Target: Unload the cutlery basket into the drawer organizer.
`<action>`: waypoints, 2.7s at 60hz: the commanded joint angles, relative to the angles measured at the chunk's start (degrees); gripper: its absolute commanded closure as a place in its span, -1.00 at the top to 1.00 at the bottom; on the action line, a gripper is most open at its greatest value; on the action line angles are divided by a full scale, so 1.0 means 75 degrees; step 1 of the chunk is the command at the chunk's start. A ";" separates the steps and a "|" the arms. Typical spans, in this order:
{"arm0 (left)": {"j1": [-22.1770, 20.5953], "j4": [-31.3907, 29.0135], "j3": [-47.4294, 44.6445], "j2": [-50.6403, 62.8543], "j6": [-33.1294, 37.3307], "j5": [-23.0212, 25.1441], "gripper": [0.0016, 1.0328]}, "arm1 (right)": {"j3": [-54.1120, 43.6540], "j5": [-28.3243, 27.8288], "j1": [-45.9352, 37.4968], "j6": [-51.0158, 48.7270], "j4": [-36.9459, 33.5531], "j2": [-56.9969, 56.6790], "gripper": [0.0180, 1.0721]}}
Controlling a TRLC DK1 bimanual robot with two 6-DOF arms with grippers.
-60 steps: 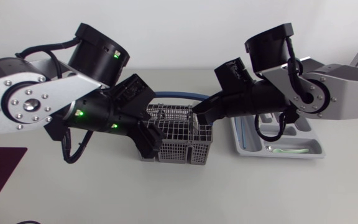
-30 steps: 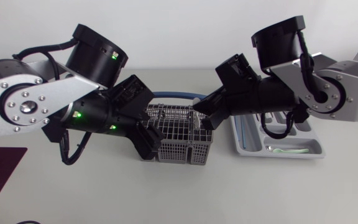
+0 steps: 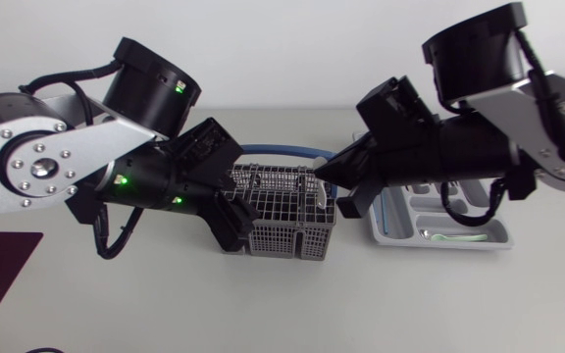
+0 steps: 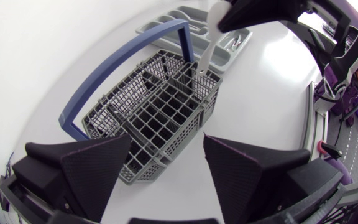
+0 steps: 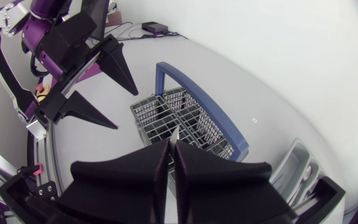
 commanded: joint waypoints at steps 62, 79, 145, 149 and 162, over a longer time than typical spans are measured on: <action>0.0124 -0.0739 0.0113 0.0462 -0.0300 0.0016 0.88 | -0.3237 0.3943 -0.3906 -0.2165 0.2848 0.0495 -0.89; 0.0112 -0.0856 0.0101 0.0380 -0.0312 0.0016 0.88 | -0.3448 0.4107 -0.4468 -0.2446 0.4466 0.2194 -0.81; 0.2526 -0.1290 -0.1329 -0.0816 0.0614 0.0297 0.37 | -0.3671 0.3404 -0.1468 -0.1111 0.1993 -0.1368 -0.06; 0.2608 -0.1091 -0.1481 -0.0816 0.0672 0.0379 -0.15 | -0.3530 0.3053 -0.1222 -0.0864 0.1969 -0.1239 -0.53; 0.2503 0.0187 -0.1856 -0.0031 0.0661 0.0438 -0.53 | -0.2687 0.2045 -0.0812 -0.0185 0.2286 0.0448 -0.89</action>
